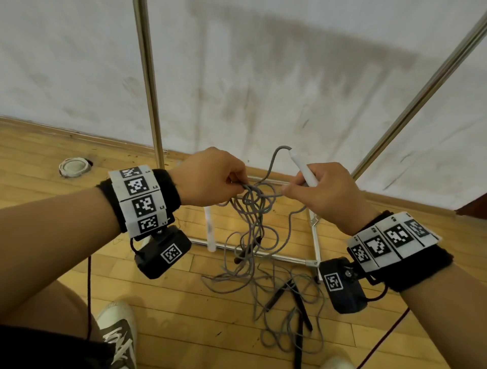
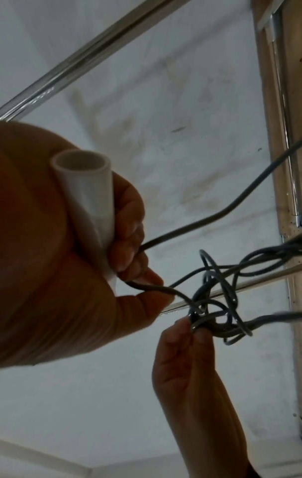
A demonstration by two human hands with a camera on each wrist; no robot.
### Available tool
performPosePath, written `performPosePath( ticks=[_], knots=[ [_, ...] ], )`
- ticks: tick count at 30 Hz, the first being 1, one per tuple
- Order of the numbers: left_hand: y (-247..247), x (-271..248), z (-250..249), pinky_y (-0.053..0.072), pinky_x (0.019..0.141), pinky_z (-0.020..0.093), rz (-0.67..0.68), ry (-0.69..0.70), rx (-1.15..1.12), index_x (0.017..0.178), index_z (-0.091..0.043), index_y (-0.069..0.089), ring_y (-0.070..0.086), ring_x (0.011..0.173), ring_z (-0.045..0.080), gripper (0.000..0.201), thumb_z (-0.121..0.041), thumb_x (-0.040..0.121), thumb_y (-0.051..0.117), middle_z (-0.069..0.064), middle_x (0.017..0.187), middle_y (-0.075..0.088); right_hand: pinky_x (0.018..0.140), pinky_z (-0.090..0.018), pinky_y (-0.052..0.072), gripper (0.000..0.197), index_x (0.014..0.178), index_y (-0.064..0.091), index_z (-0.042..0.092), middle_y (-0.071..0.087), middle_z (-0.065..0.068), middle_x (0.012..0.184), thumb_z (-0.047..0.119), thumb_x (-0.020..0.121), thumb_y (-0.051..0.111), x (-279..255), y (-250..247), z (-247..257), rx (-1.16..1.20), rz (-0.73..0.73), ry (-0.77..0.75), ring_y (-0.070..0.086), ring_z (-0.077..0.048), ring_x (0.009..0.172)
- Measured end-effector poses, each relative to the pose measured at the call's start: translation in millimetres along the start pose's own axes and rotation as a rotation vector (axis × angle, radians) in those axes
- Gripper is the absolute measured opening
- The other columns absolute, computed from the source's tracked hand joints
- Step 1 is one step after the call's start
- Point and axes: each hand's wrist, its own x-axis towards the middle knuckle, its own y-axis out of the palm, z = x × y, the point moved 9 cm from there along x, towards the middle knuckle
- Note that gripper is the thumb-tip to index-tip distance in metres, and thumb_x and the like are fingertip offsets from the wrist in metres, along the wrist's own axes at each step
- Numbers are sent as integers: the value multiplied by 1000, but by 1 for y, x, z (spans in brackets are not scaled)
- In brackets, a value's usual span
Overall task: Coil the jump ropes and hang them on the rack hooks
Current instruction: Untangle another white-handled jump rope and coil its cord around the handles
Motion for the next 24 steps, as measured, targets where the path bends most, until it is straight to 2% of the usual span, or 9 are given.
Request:
performPosePath(
  ticks=[3,4,7,9,11,13,16,18,24],
  knots=[
    [-6,-3,-5,38,69,9,-53,40,-5,99,-24,73,54,73,-6,10,-24,90,70,-26,76,53,48,-21,41,10,77,72,23,50,10,46,21,73,81,-2,5,-4,21,84,35,47,-6,45],
    [-6,-3,-8,35,67,8,-60,56,-3,99,-24,73,54,73,-4,9,-24,90,70,-26,76,53,50,-24,41,16,84,73,27,49,11,46,18,73,81,-3,10,-2,31,118,29,46,-7,45],
    [-8,-5,-19,36,66,21,-108,118,19,100,-22,71,52,77,5,9,-22,91,69,-21,80,56,54,-29,44,25,82,71,42,59,10,52,21,74,81,-7,25,7,86,189,14,50,-9,47],
    [-12,-5,-25,40,69,27,-150,147,-6,101,-19,71,56,78,9,9,-20,92,68,-15,84,64,50,-22,40,20,85,70,47,65,9,56,30,79,78,-8,31,11,128,191,19,50,-8,47],
    [-13,-6,-25,47,72,27,-159,147,-102,100,-16,70,63,83,10,8,-17,93,68,-8,89,71,47,-17,37,12,93,74,41,67,4,60,33,83,74,-9,32,13,168,165,24,50,-7,49],
    [-10,-6,-23,51,74,22,-132,144,-225,98,-14,69,67,83,7,6,-14,93,68,-6,88,73,47,-17,37,3,85,77,35,69,-4,67,34,83,74,-8,31,13,183,133,31,51,-9,50],
    [-6,-6,-23,47,68,10,-106,156,-236,94,-17,70,64,79,-2,4,-15,90,71,-14,82,70,46,-18,39,12,69,73,34,67,0,60,36,79,78,-8,30,12,103,121,30,54,-9,47],
    [-4,-4,-20,43,67,6,-74,148,-229,95,-18,71,61,78,-7,8,-16,88,74,-17,81,67,49,-23,42,13,67,72,33,68,-3,61,36,77,80,-7,28,9,47,128,40,56,-12,49],
    [10,-6,-2,41,67,3,208,71,-228,101,-30,67,61,80,-8,19,-21,87,76,-17,87,69,48,-17,36,17,75,75,23,64,-3,61,32,88,70,-7,15,7,-28,88,4,48,-6,49]
  ],
)
